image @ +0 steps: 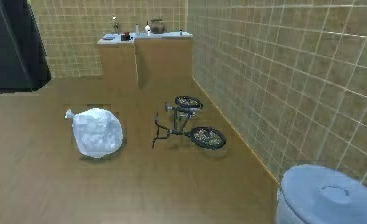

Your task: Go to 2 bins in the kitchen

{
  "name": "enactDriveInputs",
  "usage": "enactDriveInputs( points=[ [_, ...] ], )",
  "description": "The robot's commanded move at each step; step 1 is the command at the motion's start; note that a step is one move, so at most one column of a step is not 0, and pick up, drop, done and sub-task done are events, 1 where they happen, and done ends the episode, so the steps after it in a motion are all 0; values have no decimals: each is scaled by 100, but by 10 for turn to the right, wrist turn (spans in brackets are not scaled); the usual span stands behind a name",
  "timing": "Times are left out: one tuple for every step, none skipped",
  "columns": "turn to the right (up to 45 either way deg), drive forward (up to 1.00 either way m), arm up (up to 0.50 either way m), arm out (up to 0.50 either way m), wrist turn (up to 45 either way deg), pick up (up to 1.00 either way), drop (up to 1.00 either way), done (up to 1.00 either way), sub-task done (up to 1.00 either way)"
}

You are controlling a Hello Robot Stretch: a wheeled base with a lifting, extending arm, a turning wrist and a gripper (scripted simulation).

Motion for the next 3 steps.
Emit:
enactDriveInputs(
  points=[
    [-450, 0, 0, 0, 0, 0, 0, 0, 0],
    [-450, 0, 0, 0, 0, 0, 0, 0, 0],
    [0, 100, 0, 0, 0, 0, 0, 0, 0]
  ],
)
